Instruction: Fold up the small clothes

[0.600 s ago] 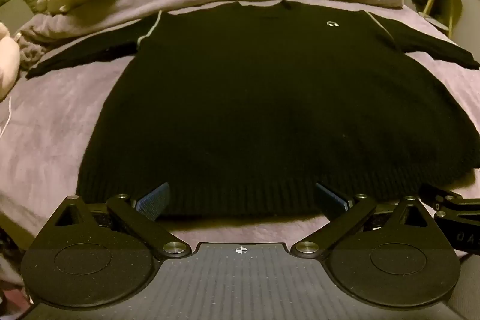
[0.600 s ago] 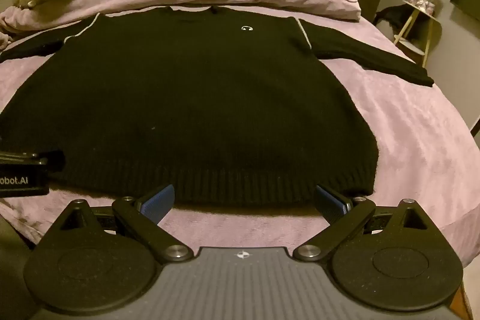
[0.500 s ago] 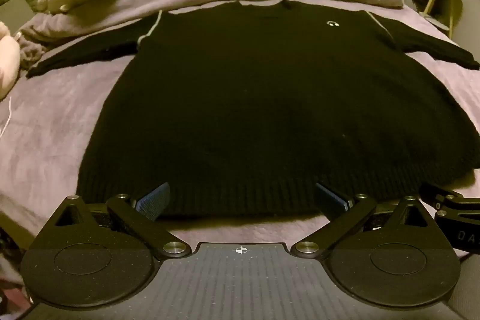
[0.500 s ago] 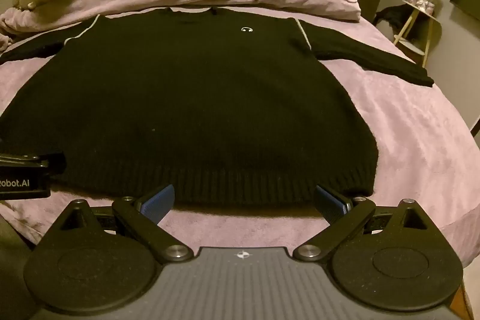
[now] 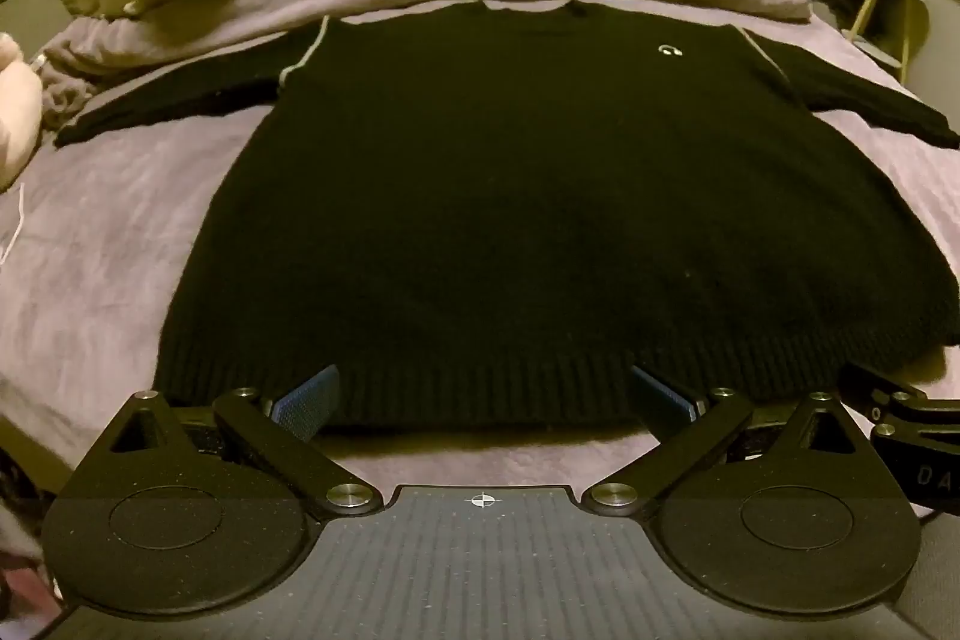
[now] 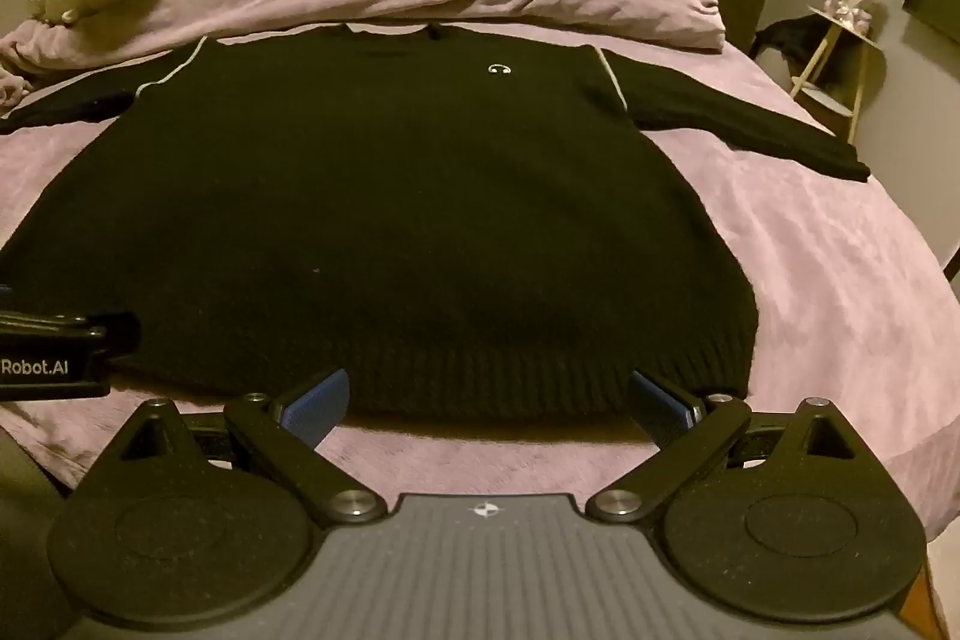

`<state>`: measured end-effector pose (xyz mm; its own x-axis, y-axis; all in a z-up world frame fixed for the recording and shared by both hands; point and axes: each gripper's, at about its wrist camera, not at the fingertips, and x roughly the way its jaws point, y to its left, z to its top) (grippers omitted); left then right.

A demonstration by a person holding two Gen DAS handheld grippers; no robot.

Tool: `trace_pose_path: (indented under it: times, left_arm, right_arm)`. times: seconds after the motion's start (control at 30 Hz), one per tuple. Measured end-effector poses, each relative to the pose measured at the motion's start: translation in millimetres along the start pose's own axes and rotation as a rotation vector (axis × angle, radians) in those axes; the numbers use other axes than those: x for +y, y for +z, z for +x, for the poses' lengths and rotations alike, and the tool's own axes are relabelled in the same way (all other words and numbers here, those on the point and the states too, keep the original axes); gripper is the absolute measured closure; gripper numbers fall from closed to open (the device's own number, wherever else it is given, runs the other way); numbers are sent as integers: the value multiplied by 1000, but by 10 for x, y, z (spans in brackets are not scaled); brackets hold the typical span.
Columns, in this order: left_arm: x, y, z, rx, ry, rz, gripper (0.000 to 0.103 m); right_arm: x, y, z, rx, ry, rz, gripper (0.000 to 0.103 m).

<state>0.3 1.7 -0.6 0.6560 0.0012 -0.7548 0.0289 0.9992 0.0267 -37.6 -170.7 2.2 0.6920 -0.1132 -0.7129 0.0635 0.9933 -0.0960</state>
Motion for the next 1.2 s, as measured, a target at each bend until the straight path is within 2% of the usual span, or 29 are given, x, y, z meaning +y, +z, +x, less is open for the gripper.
trace_pose_path:
  times: [1.2]
  left_arm:
    - [-9, 33, -29, 14, -2, -6, 0]
  right_arm:
    - [-2, 21, -56, -19, 10, 5, 4]
